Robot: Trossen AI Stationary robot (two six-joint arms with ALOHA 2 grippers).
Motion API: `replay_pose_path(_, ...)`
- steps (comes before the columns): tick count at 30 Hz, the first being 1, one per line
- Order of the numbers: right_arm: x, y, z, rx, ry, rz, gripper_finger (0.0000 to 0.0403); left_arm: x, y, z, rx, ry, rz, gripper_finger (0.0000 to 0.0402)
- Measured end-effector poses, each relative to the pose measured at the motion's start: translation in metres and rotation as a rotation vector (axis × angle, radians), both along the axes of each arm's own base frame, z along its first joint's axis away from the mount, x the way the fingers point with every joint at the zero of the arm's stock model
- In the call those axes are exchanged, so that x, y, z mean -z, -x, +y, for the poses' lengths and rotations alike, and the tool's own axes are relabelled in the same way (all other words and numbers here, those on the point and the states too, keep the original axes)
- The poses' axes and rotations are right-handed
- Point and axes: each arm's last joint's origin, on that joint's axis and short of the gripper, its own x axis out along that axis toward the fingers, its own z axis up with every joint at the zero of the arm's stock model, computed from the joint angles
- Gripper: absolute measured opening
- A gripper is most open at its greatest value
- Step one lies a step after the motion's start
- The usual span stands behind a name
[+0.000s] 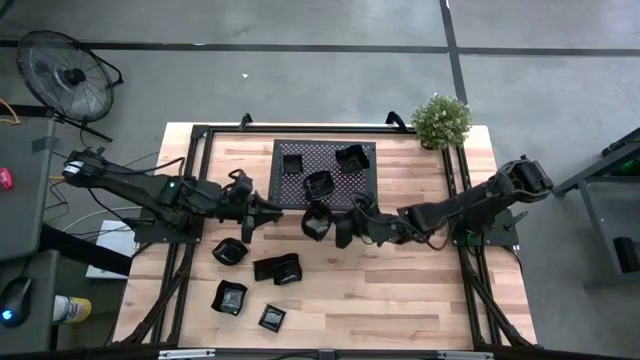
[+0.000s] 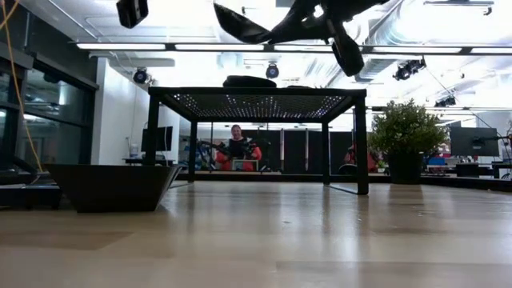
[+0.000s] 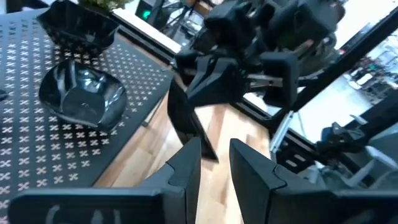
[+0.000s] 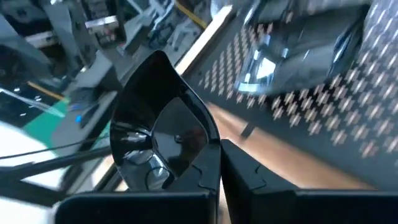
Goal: Pick & Place Mini shaped plates
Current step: Stack the black leaf-shaped plate on top of the black leaf-shaped plates on the shelf
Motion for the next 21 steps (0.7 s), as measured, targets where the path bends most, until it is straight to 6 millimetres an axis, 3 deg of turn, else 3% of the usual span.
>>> replay_pose_path(8, -0.015, -0.003, -0.005, 0.070, 0.270, -0.048, 0.0001, 0.010, -0.014, -0.002, -0.054, -0.029, 0.043, 0.0095)
replay_pose_path(17, -0.022, -0.003, -0.007, 0.126, 0.517, 0.020, 0.0001, 0.006, -0.026, -0.004, -0.120, -0.145, -0.040, 0.0199)
replay_pose_path(21, -0.022, -0.003, -0.008, 0.134, 0.592, 0.064, 0.0001, 0.009, -0.031, -0.003, -0.177, -0.191, -0.029, 0.0223)
